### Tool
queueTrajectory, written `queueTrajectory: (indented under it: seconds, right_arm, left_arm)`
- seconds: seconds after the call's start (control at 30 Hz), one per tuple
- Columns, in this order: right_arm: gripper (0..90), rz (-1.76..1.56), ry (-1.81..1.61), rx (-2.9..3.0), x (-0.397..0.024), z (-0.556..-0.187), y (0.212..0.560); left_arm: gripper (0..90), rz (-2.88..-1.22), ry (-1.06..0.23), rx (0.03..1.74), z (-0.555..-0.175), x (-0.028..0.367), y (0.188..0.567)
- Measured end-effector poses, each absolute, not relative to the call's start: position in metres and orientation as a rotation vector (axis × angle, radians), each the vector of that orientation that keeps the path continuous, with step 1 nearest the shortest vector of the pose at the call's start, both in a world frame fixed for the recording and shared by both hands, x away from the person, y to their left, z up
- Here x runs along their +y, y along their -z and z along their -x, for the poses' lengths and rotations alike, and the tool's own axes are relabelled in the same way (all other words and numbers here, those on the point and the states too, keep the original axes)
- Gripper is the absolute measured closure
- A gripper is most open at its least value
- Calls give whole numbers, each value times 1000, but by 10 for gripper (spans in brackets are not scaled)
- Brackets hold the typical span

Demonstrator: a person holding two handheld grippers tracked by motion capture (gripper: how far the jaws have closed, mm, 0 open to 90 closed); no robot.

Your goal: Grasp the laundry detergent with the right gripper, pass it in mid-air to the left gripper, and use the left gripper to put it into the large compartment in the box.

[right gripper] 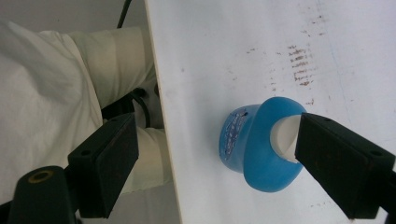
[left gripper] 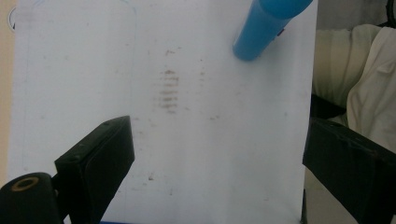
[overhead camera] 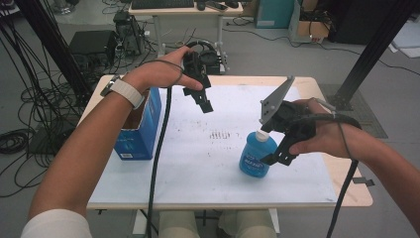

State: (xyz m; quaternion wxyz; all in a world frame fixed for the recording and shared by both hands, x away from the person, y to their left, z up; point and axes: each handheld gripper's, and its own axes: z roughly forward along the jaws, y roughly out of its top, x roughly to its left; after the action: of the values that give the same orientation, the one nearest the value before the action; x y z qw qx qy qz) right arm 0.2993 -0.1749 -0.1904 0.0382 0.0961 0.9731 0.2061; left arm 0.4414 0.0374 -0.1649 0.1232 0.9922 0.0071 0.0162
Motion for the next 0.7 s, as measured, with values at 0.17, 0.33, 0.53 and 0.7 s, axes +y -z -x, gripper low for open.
queueTrajectory:
  seconds: [0.17,0.33,0.53,0.7]
  right_arm:
    - [138,-281,-653,2958,-176,-301,184]
    - [134,-284,-648,2943,-178,-300,175]
    - [131,-296,-658,2934,-180,-299,171]
    - [112,-333,-631,2920,-185,-298,170]
  left_arm:
    - [92,-2889,-49,19,-440,38,164]
    - [90,-2888,-49,24,-439,39,163]
    - [88,-2888,-47,26,-439,39,163]
    - [87,-2885,-57,28,-435,39,161]
